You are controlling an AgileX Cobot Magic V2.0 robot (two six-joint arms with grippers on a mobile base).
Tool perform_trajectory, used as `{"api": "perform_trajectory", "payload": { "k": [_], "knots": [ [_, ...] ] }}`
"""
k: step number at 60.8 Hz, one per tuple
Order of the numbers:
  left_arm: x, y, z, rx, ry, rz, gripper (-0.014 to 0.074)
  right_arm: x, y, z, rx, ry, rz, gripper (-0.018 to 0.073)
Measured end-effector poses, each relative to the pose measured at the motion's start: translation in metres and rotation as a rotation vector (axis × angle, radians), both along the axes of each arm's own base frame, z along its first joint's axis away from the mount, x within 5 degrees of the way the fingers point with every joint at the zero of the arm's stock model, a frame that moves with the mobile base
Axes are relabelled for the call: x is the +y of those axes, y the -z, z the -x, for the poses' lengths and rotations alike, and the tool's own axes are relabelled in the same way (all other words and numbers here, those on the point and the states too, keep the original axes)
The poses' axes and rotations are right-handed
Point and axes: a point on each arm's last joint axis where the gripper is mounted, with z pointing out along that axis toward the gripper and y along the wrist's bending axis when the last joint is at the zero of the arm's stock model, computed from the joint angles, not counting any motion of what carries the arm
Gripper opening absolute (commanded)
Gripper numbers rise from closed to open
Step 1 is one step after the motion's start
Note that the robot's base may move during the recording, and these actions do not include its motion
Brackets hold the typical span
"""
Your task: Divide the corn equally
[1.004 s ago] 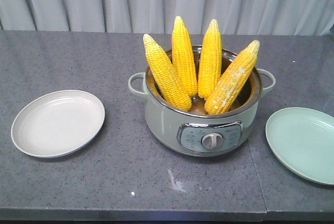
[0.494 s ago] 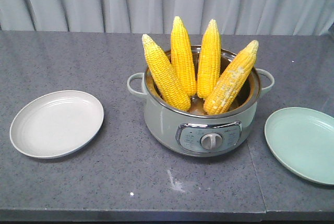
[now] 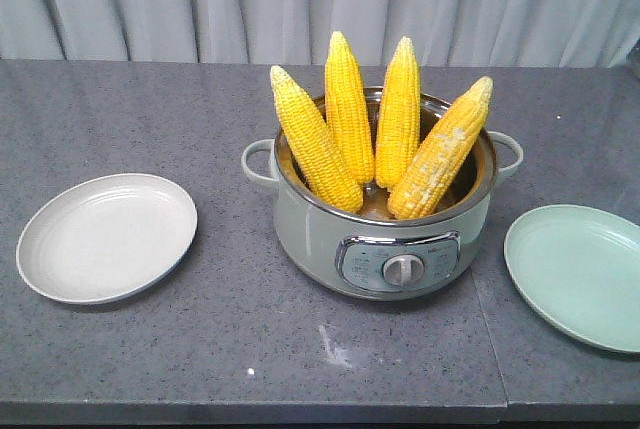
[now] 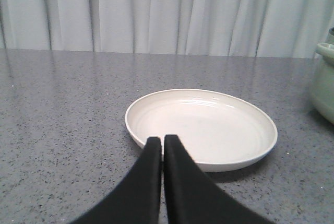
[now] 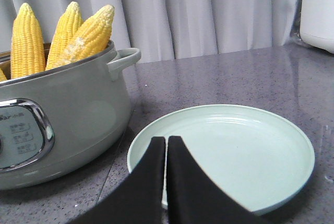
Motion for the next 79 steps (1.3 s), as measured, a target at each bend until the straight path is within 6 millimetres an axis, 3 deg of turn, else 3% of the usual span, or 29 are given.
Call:
{"api": "perform_trajectory", "payload": {
  "k": [79],
  "knots": [
    [0.0, 0.0, 0.0, 0.0, 0.0, 0.0, -0.0006, 0.0, 0.0, 0.0, 0.0, 0.0, 0.0, -0.0002]
  ]
}}
